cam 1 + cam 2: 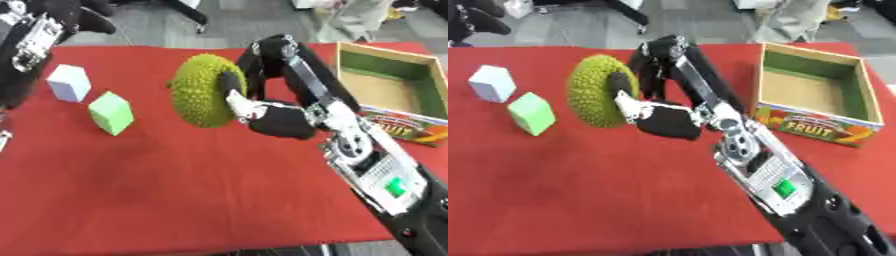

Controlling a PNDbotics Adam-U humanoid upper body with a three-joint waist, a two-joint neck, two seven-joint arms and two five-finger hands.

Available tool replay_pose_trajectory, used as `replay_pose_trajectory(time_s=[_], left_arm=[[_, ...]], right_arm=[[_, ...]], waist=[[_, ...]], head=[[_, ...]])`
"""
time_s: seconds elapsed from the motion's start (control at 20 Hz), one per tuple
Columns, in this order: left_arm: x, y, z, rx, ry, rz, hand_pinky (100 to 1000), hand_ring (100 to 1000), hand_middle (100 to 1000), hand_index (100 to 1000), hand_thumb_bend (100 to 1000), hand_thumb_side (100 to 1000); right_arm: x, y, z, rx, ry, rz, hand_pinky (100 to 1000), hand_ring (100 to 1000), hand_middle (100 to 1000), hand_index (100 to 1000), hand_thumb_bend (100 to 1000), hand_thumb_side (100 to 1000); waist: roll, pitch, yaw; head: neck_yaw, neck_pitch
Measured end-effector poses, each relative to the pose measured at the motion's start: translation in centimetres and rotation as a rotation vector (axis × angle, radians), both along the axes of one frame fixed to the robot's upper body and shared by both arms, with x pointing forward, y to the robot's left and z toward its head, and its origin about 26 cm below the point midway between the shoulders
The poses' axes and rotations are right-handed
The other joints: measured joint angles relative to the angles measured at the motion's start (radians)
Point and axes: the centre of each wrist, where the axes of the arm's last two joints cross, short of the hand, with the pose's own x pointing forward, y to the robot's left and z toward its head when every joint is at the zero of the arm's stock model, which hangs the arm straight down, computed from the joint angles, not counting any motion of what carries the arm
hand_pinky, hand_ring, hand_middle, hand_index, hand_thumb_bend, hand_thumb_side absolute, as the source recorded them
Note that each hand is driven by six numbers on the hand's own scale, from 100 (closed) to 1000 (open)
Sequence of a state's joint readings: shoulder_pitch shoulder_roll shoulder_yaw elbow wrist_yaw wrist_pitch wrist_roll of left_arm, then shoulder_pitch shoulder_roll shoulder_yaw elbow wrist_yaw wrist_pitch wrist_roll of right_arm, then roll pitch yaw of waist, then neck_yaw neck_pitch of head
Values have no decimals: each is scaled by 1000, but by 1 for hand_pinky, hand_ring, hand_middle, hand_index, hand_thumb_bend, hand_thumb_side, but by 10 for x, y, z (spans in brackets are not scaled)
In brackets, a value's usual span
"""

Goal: Pick up the objects with one hand, pass them to the other hand, and then place them into the box on the other side of the table.

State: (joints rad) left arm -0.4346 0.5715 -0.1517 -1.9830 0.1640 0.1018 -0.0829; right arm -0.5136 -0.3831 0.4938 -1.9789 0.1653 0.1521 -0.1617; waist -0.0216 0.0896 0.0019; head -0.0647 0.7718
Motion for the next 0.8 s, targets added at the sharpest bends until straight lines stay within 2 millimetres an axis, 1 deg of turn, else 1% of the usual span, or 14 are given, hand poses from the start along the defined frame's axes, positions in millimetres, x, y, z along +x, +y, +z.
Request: replay_pose_trajectory(time_s=[0.2,0.4,0.6,0.8], left_arm=[[-3,18,-9,-38,-2,93,802,653,646,745,144,751],[-7,32,-20,-77,9,165,801,648,641,739,135,763],[-11,41,-30,-99,21,220,800,646,637,738,126,769],[-15,47,-40,-119,32,263,799,642,634,735,116,773]], right_arm=[[6,-23,1,19,-24,-133,258,364,324,307,100,203],[11,-52,2,43,-39,-294,262,366,326,308,100,185],[18,-82,2,50,-60,-473,263,367,326,308,100,168],[31,-114,0,37,-62,-650,260,366,324,308,100,176]], waist=[[0,0,0],[0,0,1],[0,0,6],[-2,0,13]], head=[[-7,0],[-15,0],[-22,0],[-32,0]])
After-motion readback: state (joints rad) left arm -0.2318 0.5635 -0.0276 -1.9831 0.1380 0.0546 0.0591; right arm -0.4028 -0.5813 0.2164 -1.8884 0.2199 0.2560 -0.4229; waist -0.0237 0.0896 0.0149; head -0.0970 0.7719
